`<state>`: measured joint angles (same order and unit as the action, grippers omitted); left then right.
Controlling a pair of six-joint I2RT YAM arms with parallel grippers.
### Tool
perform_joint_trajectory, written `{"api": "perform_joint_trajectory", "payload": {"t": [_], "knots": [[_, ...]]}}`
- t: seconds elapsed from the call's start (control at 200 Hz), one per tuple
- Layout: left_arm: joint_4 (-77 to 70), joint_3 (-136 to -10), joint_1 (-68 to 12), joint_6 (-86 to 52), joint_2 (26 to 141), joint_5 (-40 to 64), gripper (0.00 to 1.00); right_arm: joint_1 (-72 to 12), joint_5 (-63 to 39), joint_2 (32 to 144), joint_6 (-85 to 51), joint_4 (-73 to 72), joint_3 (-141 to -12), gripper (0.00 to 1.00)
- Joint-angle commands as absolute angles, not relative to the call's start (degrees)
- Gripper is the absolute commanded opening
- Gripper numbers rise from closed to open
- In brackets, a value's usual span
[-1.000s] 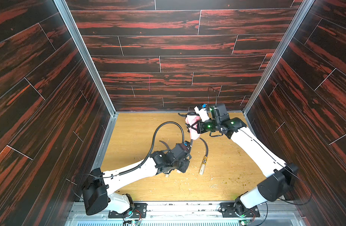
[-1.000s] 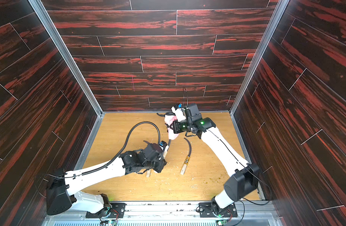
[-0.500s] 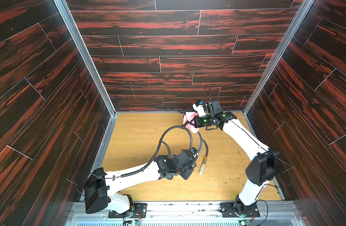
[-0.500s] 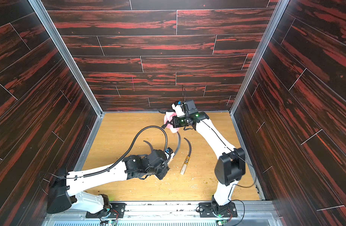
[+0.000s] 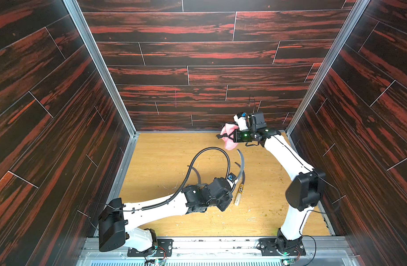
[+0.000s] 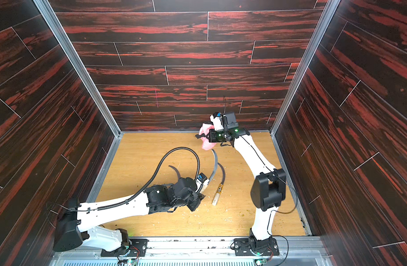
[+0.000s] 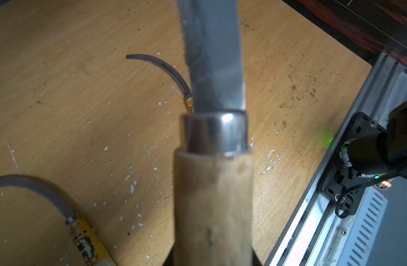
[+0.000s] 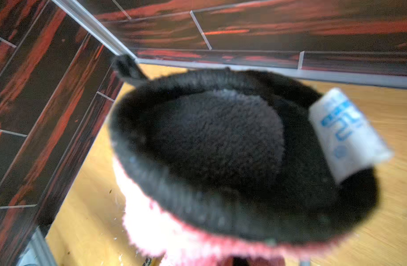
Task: Wipe small sickles with rags
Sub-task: Wipe the small sickle.
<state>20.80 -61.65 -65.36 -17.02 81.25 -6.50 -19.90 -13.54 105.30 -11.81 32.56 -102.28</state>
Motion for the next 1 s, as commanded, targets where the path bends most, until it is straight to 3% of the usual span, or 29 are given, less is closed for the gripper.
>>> {"api": "perform_joint_trajectory", "payload": {"t": [0.0,0.225,0.526,0.997], "knots": [[16.89,-59.16,-64.3,-19.75,78.83,-6.76,0.0,-19.46,-9.45,96.17,-11.63,31.95,-99.67,0.0],[13.54,-55.74,-61.39,-24.47,76.7,-8.05,0.0,-20.12,-14.98,87.35,-12.8,32.83,-93.11,0.0],[15.78,-60.15,-60.08,-24.6,81.1,-14.4,0.0,-27.09,-14.04,80.96,-16.15,32.64,-82.22,0.0],[18.54,-64.89,-59.24,-24.68,85.79,-21.53,0.0,-33.8,-11.8,80.39,-23.43,30.17,-74.05,0.0]]}}
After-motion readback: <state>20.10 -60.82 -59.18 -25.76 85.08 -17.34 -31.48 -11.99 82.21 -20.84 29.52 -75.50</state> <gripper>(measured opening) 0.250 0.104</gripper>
